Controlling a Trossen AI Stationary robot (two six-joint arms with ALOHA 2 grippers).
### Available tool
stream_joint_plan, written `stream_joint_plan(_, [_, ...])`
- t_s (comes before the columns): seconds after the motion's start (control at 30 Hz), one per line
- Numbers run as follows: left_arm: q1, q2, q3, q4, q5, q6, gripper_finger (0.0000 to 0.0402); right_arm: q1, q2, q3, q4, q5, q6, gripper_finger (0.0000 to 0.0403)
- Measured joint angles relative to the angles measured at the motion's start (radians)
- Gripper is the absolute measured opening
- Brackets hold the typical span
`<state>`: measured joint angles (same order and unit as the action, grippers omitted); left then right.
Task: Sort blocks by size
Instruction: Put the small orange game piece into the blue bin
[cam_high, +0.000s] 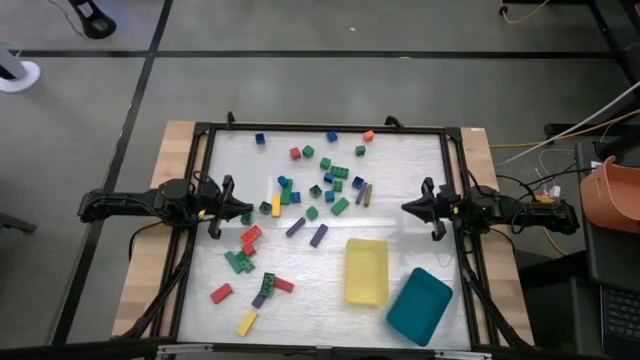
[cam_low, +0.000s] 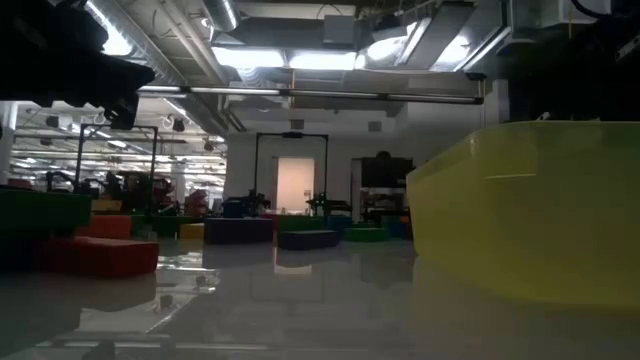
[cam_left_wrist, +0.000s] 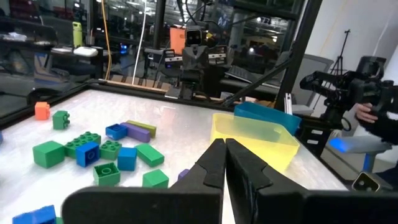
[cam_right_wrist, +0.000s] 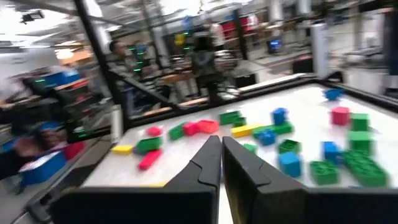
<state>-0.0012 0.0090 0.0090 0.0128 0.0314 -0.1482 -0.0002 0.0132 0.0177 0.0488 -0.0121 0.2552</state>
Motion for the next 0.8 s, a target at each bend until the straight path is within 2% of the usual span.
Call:
stream_joint_plan(0.23, [0.0,0.0,0.0,0.001,0.0,0.108,0.0,0.0,0.0,0.0,0.004,0.17,0.001,0.0019])
stream_joint_plan(0.4, [0.0,0.0,0.0,0.003,0.0,0.188,0.0,0.0,0.0,0.0,0.042,0.181,-0.001,0.0019])
stream_joint_plan(0.57, [0.0,0.0,0.0,0.004,0.0,0.283,0.0,0.0,0.0,0.0,0.102,0.185,-0.077,0.0023])
stream_joint_plan(0.67, [0.0,0.0,0.0,0.004,0.0,0.307,0.0,0.0,0.0,0.0,0.127,0.215,-0.081,0.0048])
stream_joint_plan(0.8, [0.0,0.0,0.0,0.005,0.0,0.316,0.0,0.0,0.006,0.0,0.129,0.308,-0.081,0.0113])
